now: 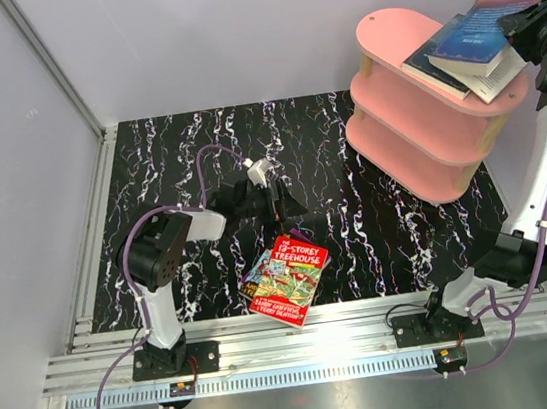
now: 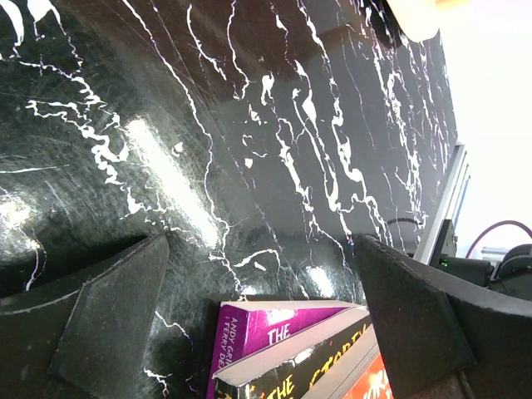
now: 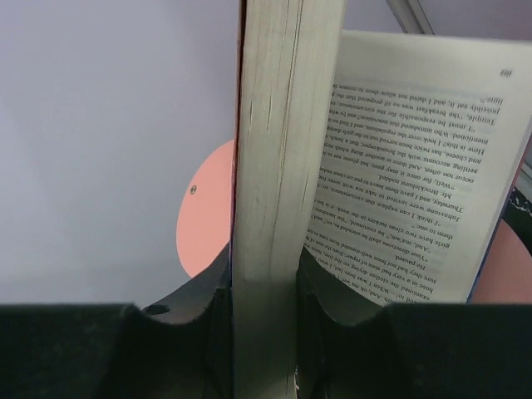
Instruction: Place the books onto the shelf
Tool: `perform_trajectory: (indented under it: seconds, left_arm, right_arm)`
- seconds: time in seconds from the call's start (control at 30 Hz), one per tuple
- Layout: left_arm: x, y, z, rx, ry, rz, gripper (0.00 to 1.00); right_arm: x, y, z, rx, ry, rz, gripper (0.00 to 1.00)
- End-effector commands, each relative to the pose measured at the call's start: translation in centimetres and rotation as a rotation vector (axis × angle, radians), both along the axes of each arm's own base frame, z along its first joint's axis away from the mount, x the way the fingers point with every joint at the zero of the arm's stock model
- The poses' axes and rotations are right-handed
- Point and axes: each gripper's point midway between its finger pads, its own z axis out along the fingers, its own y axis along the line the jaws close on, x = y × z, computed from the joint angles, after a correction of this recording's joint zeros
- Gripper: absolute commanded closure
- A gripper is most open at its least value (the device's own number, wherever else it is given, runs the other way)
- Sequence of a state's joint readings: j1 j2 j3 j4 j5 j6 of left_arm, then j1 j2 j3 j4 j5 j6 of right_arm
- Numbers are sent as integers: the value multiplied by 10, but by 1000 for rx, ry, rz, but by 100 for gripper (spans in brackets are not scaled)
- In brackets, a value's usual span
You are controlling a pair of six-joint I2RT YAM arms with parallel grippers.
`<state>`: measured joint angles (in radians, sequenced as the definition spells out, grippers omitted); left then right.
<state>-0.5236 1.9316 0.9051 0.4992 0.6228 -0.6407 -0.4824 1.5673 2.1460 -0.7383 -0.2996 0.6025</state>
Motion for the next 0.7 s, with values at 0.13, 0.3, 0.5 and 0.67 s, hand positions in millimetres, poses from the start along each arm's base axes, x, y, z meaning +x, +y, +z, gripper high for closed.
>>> perform_trajectory:
  seconds: [0.13,0.3,0.5,0.67]
  left_arm:
    - [-13,5,-20,20,43,-17,1]
    - [-14,4,-18,11,38,-20,1]
    - [-15,5,-20,15,41,-16,1]
    - [-14,6,-21,16,40,-12,1]
  right_arm:
    - [6,14,41,-19,-190,79,100]
    - [19,12,15,53,-165,94,100]
    - [23,12,11,75,-166,100,100]
    - [22,12,2,70,-136,95,100]
